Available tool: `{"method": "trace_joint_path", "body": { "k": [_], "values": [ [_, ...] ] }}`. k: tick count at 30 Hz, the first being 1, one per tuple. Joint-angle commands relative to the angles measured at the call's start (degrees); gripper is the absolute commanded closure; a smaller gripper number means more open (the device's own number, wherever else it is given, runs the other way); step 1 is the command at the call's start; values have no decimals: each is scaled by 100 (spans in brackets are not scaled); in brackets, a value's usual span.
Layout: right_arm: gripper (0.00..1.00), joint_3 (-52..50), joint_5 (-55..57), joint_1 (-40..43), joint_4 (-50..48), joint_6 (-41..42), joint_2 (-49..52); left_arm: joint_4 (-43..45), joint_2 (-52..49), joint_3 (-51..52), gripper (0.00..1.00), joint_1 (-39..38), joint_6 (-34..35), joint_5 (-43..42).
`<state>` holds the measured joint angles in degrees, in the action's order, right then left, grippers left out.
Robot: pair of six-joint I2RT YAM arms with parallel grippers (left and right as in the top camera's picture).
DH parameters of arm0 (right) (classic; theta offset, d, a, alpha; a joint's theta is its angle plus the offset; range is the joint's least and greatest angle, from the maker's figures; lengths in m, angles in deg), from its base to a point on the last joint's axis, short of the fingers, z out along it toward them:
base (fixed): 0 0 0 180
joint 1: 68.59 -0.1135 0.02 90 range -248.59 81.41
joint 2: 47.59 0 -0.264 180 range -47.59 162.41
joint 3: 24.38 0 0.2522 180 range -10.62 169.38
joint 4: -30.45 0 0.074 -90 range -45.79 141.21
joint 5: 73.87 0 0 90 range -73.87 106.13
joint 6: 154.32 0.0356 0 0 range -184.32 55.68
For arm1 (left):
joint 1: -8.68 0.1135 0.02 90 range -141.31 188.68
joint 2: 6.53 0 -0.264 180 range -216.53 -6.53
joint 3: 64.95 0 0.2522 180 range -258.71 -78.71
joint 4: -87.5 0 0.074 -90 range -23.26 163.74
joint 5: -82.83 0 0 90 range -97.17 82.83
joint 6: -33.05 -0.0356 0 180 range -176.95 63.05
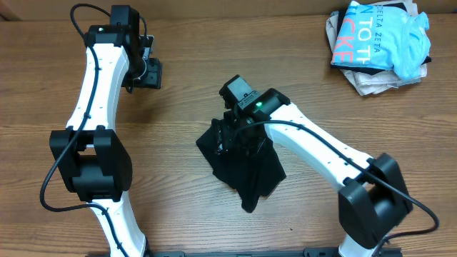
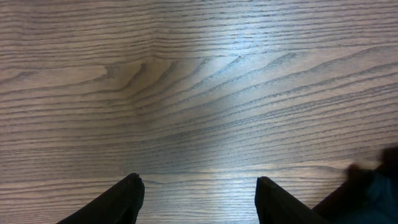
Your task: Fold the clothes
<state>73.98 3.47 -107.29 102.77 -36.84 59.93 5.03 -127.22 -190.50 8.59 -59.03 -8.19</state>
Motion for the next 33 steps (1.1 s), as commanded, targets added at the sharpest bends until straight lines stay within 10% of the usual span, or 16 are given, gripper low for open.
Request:
{"method": "trace_joint_path", "body": {
  "k": [1, 7, 11, 24, 33],
  "values": [
    [30, 11, -85, -68, -42, 162, 151, 15, -72, -83, 39, 52, -116, 17],
    [54, 11, -94, -177, -490, 319, 247, 17, -72, -83, 38, 52, -116, 17],
    [96, 11, -317, -192, -761, 411, 282, 17, -72, -83, 39, 52, -116, 17],
    [96, 330, -728, -623, -479, 63, 280, 17, -72, -83, 39, 52, -116, 17],
    [49, 409, -173, 94, 979, -140, 256, 24, -72, -83, 39, 52, -116, 15]
  ]
}}
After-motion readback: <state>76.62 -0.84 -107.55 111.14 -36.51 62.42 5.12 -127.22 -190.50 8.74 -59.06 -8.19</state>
